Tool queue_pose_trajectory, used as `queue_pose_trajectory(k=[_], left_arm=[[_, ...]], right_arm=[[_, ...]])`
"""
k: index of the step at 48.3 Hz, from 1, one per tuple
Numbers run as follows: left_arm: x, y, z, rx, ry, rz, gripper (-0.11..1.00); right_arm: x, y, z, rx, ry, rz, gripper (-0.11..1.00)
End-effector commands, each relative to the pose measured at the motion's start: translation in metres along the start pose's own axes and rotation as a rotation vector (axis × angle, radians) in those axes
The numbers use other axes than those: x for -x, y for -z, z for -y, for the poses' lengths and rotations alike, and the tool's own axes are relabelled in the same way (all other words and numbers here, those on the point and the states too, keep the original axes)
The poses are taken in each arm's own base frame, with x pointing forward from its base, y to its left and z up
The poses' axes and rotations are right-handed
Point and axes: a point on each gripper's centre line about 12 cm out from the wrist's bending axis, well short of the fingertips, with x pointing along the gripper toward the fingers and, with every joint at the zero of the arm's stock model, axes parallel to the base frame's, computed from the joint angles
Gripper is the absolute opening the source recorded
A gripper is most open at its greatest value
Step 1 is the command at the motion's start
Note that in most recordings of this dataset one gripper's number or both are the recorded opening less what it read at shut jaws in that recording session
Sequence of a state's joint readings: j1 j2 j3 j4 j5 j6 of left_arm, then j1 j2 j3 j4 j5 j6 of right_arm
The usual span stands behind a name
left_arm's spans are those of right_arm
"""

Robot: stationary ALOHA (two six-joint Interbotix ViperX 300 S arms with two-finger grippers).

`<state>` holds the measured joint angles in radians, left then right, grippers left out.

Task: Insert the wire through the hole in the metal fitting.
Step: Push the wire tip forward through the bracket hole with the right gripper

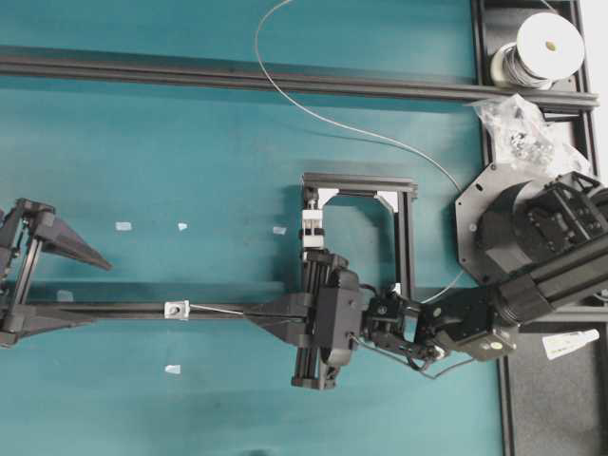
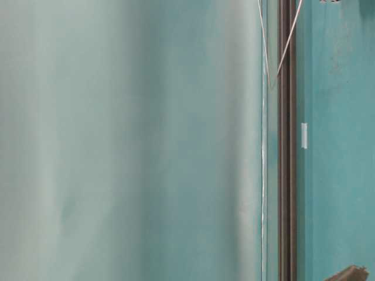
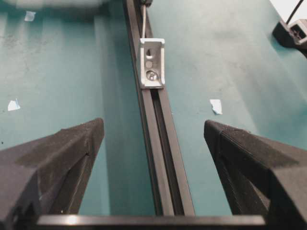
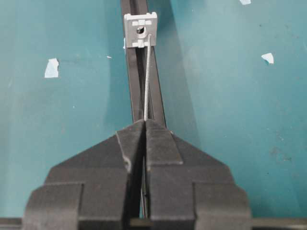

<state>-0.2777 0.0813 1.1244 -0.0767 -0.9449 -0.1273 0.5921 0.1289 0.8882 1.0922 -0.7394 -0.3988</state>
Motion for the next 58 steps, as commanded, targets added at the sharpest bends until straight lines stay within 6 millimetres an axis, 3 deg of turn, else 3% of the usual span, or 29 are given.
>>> queue_pose_trajectory(k=[1, 27, 58], left_arm=[[-0.0018, -0.0066, 0.0030, -0.003, 0.011, 0.025, 0.58], [-0.0033, -0.0045, 0.0024, -0.003, 0.006, -0.003, 0.58], [-0.0044, -0.0056, 0.0027, -0.002, 0.007, 0.000, 0.58]], right_arm=[[-0.0017, -0.0091, -0.0046, -0.014, -0.009, 0.025, -0.01], [-0.0074, -0.0143, -0.0054, -0.004, -0.015, 0.040, -0.01], [0.0015, -0.0082, 0.0030, 0.003, -0.015, 0.018, -0.01]])
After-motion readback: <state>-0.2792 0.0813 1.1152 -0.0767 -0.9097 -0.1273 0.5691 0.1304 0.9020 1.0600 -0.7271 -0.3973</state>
